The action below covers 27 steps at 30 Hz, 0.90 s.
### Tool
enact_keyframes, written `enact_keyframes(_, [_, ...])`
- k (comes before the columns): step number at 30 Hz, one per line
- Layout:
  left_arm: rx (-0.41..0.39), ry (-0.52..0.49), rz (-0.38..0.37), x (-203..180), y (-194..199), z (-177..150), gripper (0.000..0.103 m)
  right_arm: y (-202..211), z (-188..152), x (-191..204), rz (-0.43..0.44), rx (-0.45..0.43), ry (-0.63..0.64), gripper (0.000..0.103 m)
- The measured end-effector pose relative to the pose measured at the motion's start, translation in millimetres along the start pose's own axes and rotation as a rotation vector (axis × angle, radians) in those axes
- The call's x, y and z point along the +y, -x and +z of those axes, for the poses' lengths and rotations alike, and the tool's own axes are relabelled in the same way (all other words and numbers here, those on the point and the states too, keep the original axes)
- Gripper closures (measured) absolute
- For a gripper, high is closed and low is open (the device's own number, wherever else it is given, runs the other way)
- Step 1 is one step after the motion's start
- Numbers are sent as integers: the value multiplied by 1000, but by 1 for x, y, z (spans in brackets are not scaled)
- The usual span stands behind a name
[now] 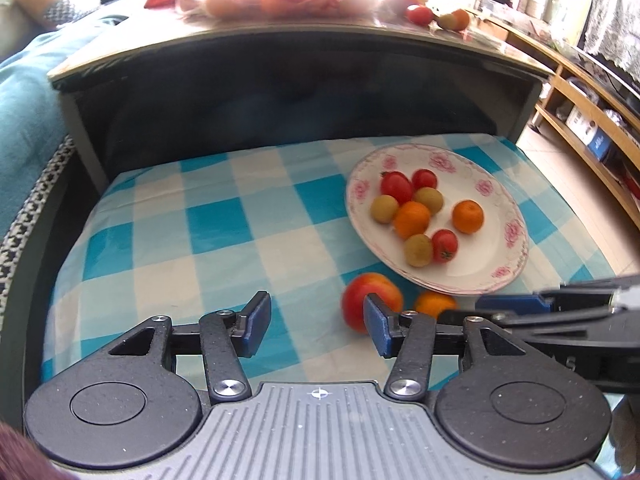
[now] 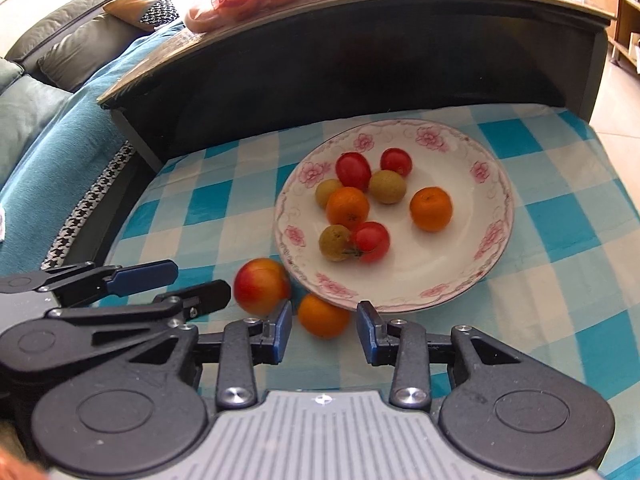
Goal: Organize fruits
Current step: 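Move both grippers back from the bowl to the loose apple and tangerine, then close the left gripper on the red-yellow apple while the right grasps a tangerine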
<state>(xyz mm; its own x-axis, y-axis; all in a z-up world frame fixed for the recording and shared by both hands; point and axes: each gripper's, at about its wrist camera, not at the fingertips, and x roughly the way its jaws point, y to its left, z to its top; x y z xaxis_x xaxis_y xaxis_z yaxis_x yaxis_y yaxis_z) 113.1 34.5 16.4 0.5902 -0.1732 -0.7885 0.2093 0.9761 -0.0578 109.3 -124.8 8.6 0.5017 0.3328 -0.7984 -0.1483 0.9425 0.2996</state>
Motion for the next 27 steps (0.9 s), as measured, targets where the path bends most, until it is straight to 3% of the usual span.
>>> enact_keyframes(4, [-6,18,-13,4,1,1,43,-6,-3,3,-28,5,-5,65])
enact_keyframes(13, [-8,46,-14,15,1,-1,41,-26,-5,-1,-36,-17,-149,64])
enact_keyframes(20, [10,43,-33,10,-7,-2,41,-39,-2,2,-55,-7,-158,65])
enact_keyframes(27, [19,23,-75,-10,-19,1,40,-24,-11,-4,-50,19,-68,67])
